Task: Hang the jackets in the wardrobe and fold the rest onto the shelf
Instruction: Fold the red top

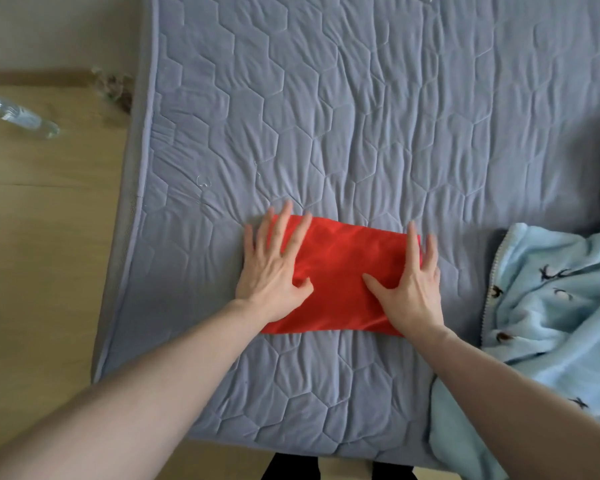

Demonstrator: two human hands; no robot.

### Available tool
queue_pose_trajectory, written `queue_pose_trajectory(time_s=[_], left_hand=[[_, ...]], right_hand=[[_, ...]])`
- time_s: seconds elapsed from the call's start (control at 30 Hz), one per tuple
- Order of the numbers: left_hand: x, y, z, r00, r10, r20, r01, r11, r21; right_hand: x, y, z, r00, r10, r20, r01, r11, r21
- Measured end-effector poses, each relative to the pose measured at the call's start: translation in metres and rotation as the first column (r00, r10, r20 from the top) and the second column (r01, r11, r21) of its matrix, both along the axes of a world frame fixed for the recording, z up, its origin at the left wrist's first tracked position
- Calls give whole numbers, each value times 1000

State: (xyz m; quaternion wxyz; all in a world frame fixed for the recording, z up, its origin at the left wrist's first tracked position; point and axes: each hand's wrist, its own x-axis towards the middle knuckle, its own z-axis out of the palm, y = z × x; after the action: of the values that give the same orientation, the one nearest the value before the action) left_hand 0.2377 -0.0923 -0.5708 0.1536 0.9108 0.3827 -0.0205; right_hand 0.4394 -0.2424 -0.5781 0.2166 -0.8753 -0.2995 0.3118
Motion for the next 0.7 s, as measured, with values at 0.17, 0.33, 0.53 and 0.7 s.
queue_pose_trajectory(time_s=[0.17, 0.33, 0.53, 0.7], left_hand=[[-12, 6, -15, 930, -6, -367, -136, 922, -362], [2, 12, -4, 944, 138, -301, -266, 857, -442], [-3, 0, 42, 930, 185, -317, -322, 825, -465], [-38, -43, 122, 925, 299, -233, -378, 763, -523]], right_hand=[[1, -6, -9, 992, 92, -84, -104, 982, -155], [11, -3, 1, 987, 71, -141, -95, 981, -171], [-3, -14, 50, 985, 37, -170, -51, 995, -82], [-9, -35, 133, 975, 65, -211, -81, 994, -72]])
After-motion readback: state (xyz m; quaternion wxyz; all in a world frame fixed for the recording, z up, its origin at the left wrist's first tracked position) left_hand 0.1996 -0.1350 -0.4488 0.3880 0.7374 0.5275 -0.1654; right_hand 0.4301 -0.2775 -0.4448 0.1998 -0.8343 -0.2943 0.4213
